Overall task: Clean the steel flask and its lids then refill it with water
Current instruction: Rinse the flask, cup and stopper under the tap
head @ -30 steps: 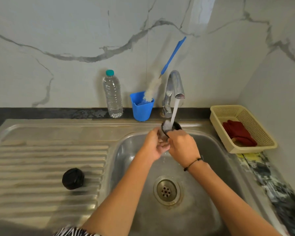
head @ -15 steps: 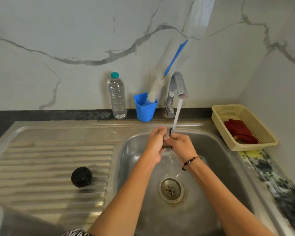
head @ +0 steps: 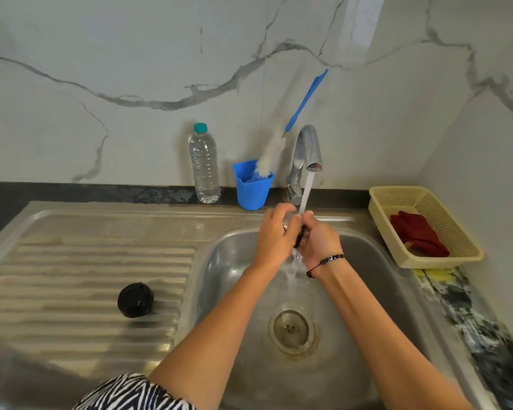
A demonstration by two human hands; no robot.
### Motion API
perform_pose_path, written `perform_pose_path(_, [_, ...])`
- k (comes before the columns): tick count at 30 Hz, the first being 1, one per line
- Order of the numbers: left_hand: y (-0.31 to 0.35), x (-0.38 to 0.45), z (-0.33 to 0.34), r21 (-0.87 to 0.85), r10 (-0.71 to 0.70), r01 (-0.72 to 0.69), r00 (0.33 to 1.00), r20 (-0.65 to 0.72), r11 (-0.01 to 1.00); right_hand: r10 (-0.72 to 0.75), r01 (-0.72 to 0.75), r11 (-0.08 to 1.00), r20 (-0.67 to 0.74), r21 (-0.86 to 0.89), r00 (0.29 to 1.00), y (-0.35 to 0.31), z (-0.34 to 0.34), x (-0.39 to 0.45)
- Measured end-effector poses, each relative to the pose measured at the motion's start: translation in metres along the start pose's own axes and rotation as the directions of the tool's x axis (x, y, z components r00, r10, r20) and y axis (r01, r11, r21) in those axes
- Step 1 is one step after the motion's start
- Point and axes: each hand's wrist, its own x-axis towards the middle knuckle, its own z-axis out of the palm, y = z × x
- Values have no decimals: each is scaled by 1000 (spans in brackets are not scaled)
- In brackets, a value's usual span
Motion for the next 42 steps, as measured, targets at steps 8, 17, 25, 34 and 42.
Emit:
perform_pose_path(8, [26,42,20,16,-439,439,898,32,898,-159,154,981,-30,-118,987,-2,0,10])
perform_pose_path(17, [-24,20,23,377,564,-539,824,53,753,70,-88,983,117,159,991,-25,-6,36])
perform_pose_path(25, [-5,31,32,579,477,-353,876,-71,735,65,-75,993,111,89,992,-20,-5,32])
perform_pose_path(34, [34,54,-9,-405,-652,679,723,228,612,-128,121,991,138,59,982,-23,3,11])
perform_pose_path(42, [-8,-6,29,-414,-619,542,782,-71,732,-89,87,996,49,36,995,-34,22,22])
